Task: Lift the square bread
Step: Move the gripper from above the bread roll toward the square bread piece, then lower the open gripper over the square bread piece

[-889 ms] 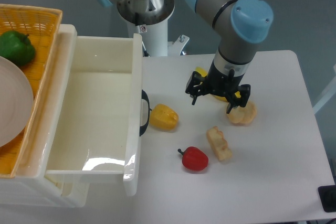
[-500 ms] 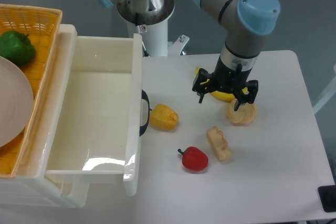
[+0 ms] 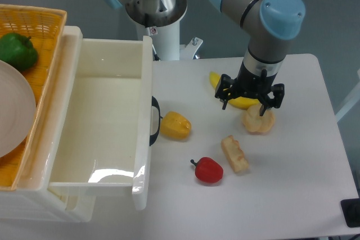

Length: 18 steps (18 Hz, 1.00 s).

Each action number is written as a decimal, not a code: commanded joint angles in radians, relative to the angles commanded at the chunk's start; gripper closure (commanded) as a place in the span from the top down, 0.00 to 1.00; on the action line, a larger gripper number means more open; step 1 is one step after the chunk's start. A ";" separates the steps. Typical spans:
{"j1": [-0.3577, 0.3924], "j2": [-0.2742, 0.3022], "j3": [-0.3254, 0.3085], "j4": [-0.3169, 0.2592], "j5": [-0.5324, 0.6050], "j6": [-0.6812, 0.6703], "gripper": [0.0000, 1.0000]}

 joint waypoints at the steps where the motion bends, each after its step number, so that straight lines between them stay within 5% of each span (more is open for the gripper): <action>1: 0.000 -0.011 -0.003 0.011 0.002 -0.003 1.00; 10: 0.023 -0.052 -0.035 0.057 0.000 -0.081 1.00; 13: 0.022 -0.100 -0.046 0.112 0.002 -0.092 1.00; 18: 0.038 -0.127 -0.032 0.154 -0.002 -0.230 1.00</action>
